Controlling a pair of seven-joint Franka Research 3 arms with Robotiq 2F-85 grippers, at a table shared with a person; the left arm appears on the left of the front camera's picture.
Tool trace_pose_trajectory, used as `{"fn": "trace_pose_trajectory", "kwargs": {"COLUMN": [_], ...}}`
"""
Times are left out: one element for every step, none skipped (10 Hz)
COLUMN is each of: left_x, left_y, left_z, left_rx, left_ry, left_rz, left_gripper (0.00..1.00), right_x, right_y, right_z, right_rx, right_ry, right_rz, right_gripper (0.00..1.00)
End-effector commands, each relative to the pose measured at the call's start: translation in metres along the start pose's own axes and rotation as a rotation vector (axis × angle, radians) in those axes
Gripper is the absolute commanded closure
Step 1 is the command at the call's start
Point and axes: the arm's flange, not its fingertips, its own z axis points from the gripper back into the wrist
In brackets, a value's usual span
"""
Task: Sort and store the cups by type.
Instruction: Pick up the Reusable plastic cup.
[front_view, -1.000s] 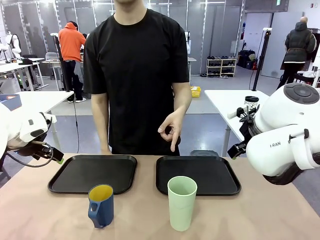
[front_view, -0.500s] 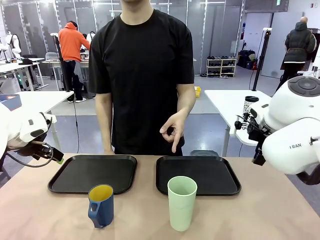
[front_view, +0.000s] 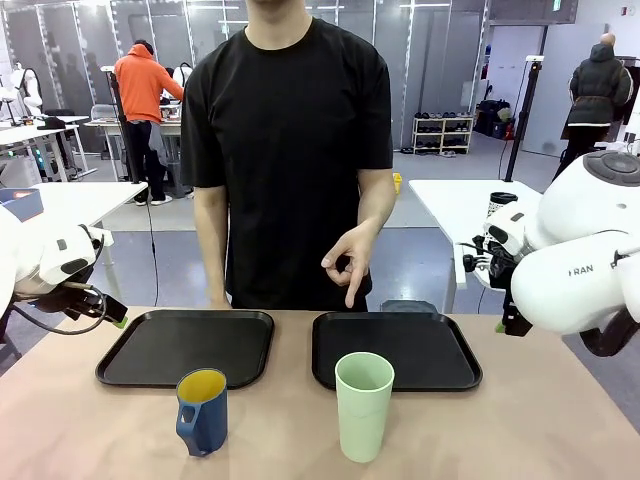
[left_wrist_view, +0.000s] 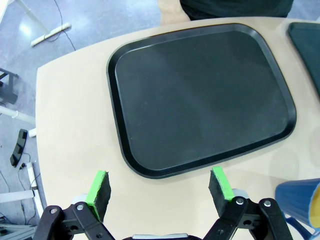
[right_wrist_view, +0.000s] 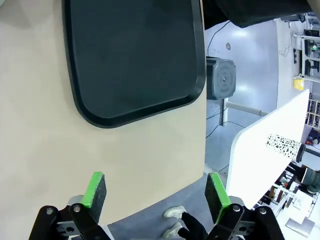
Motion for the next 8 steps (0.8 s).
{"fn": "trace_pose_trajectory", "kwargs": {"left_x": [0.0, 0.0, 0.0, 0.0, 0.0, 0.0, 0.0, 0.0], "left_y": [0.001, 0.001, 0.001, 0.001, 0.001, 0.001, 0.001, 0.001], "left_z": [0.0, 0.0, 0.0, 0.0, 0.0, 0.0, 0.0, 0.0], "left_rx": [0.0, 0.0, 0.0, 0.0, 0.0, 0.0, 0.0, 0.0], "left_ry": [0.0, 0.0, 0.0, 0.0, 0.0, 0.0, 0.0, 0.0], "left_rz": [0.001, 0.001, 0.001, 0.001, 0.001, 0.001, 0.001, 0.001], "left_gripper": [0.0, 0.0, 0.0, 0.0, 0.0, 0.0, 0.0, 0.0], "right_x": [0.001, 0.001, 0.001, 0.003, 0.003, 0.003, 0.003, 0.005], "right_y": [0.0, 0.0, 0.0, 0.003, 0.009, 0.016, 0.024, 0.033], "right_z": [0.0, 0.0, 0.0, -0.006, -0.009, -0.013, -0.02, -0.029], "right_rx": [-0.016, -0.016, -0.002, 0.052, 0.115, 0.163, 0.222, 0.273], "right_ry": [0.003, 0.003, 0.001, 0.07, 0.008, -0.014, -0.048, -0.121], "right_rz": [-0.003, -0.003, 0.002, 0.048, 0.105, 0.13, 0.169, 0.192], "right_gripper": [0.0, 0.0, 0.0, 0.0, 0.0, 0.0, 0.0, 0.0]}}
